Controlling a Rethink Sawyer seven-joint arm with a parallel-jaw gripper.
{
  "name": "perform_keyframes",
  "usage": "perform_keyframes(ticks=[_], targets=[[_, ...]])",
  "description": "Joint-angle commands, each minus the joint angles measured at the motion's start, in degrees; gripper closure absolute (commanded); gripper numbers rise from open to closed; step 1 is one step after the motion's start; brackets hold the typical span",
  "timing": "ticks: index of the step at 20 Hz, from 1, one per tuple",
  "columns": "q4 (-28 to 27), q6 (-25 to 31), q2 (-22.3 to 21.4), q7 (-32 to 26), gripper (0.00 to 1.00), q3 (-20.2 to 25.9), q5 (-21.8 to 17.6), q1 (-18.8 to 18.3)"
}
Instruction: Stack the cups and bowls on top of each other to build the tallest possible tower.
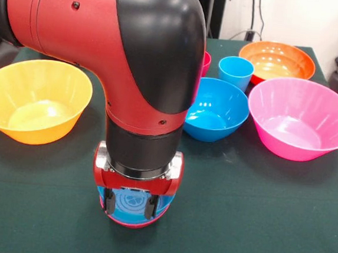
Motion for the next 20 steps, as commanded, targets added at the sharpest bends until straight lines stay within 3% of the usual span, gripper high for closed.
perform_keyframes(ticks=[1,4,11,20], targets=[[10.17,-3.43,-1.89,-17.14,0.0,7.72,-5.57,-0.59],[12.07,-2.86,-3.75,-16.87,0.0,8.1,-6.52,-0.35],[6.41,4.13,-3.11,-14.62,0.0,7.4,-6.28,0.47],[7.26,10.25,-7.52,-11.26,0.0,4.86,-6.76,2.62]])
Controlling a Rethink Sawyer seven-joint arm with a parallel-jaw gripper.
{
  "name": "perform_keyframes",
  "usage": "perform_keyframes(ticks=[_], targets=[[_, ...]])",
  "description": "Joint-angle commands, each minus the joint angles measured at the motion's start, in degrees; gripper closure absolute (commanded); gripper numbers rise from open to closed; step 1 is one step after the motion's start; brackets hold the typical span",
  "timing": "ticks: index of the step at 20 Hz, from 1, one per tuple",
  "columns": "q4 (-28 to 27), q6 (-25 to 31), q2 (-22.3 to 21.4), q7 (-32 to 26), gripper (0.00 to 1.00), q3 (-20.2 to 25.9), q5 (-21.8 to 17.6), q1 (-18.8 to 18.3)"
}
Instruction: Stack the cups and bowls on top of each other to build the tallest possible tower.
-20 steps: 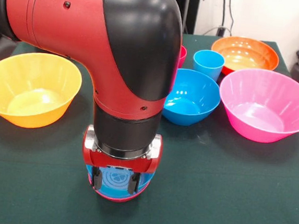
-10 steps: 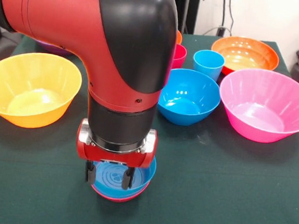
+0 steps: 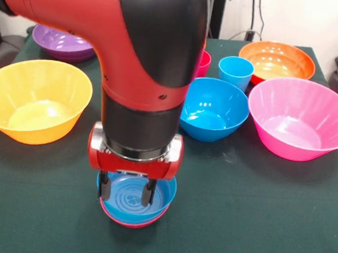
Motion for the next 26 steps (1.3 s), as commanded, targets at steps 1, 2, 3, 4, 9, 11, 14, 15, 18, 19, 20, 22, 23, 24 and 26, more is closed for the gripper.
perform_keyframes(ticks=[1,2,3,4,9,11,14,15,18,19,20,22,23,24,26], targets=[[4.39,8.78,-3.12,-10.45,0.0,3.18,-4.13,2.44],[5.36,8.3,-3.66,-10.04,0.0,3.26,-4.35,2.72],[5.46,8.0,-3.44,-8.76,0.0,3.12,-4.43,3.1],[6.41,7.47,-3.95,-8.24,0.0,3.21,-4.61,3.46],[12.81,4.72,-7.55,-3.59,0.0,3.27,-5.27,6.9],[15.54,2.92,-9.0,-2.22,0.0,3.33,-5.66,8.33],[19.56,0.44,-10.99,-1.08,0.0,3.6,-6.06,10.13],[21.25,-0.83,-11.7,-0.77,0.0,3.77,-6.27,10.88],[25.25,-4.13,-13.25,0.26,0.0,4.28,-6.75,12.31],[27.42,-6.09,-14.03,0.43,0.0,4.58,-7.02,12.83],[28.73,-6.91,-14.54,0.55,0.0,4.76,-7.13,13.12],[32.32,-9.0,-15.99,0.58,0.0,5.1,-7.44,13.69],[34.3,-10.03,-16.74,0.7,0.0,5.26,-7.54,14.01],[36.14,-11.13,-17.51,0.65,0.0,5.43,-7.62,14.14],[41.36,-14.09,-19.45,0.85,0.0,5.8,-7.79,14.41]])
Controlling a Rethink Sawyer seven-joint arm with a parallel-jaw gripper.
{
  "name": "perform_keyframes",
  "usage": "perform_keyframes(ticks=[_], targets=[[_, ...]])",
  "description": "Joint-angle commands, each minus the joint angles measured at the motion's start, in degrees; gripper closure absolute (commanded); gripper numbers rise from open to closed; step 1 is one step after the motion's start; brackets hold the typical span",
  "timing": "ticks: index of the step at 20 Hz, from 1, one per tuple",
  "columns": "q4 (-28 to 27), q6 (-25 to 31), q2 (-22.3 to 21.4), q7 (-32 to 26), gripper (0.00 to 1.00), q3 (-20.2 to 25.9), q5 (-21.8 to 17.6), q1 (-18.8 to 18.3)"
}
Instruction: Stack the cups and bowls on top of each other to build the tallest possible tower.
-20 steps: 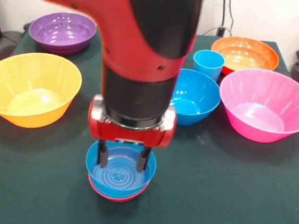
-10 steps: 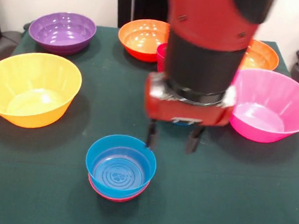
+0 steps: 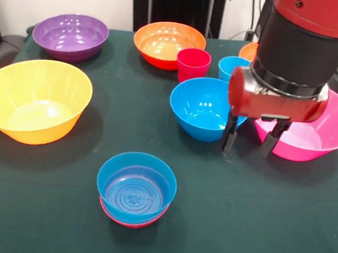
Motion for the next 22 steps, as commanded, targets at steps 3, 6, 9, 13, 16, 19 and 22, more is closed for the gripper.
perform_keyframes(ticks=[3,6,9,13,16,19,22], targets=[[29.4,-13.98,-8.43,0.66,0.0,6.59,-5.61,0.36],[36.97,-18.04,-11.81,0.12,0.0,6.94,-6.22,-0.54],[45.39,-21.35,-15.82,-0.99,0.0,6.92,-7.19,-1.86],[53.86,-26.34,-19.13,-1.97,0.0,7.98,-8.58,-4.42],[58.19,-29.5,-20.52,-1.66,0.0,8.71,-9.86,-6.2],[63.64,-32.9,-22.5,-0.6,0.0,9.49,-11.12,-8.31],[67.52,-36.15,-23.5,1.18,0.0,10.44,-12.29,-9.92]])
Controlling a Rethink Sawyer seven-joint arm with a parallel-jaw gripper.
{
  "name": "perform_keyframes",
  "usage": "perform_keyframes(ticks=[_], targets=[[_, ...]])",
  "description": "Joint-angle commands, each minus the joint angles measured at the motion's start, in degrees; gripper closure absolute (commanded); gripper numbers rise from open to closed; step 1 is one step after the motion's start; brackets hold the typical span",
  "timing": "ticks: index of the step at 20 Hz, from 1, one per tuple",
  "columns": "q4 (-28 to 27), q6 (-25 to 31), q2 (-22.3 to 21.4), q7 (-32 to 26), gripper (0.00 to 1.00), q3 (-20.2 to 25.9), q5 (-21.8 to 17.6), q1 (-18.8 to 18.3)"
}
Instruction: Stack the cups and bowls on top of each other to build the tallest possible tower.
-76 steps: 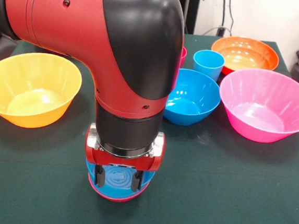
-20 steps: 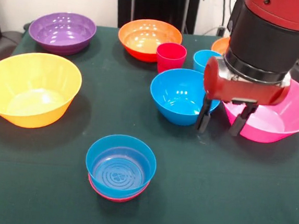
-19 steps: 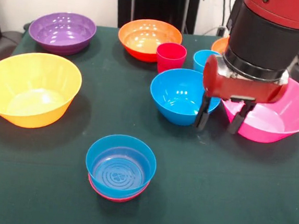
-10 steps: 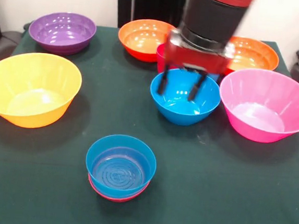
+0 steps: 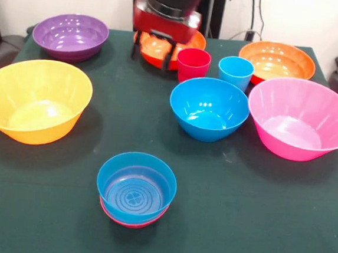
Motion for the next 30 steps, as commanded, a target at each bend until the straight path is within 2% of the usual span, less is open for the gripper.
perform_keyframes(ticks=[1,8,13,17,24,30], targets=[[18.16,-9.04,-3.91,1.65,0.0,9.59,-6.17,-3.25],[26.4,-14.8,-6.1,4.61,0.0,11.05,-9.33,-5.08],[31.9,-23.12,-4.61,7.17,0.0,12.15,-12.77,-5.71],[34.91,-27.29,-3.24,9.05,0.0,13.32,-14.27,-5.41],[37.01,-31.28,-1.33,12.64,0.0,13.69,-14.24,-2.04],[36.65,-32.93,0.69,15.09,0.0,14.14,-12.46,0.48]])
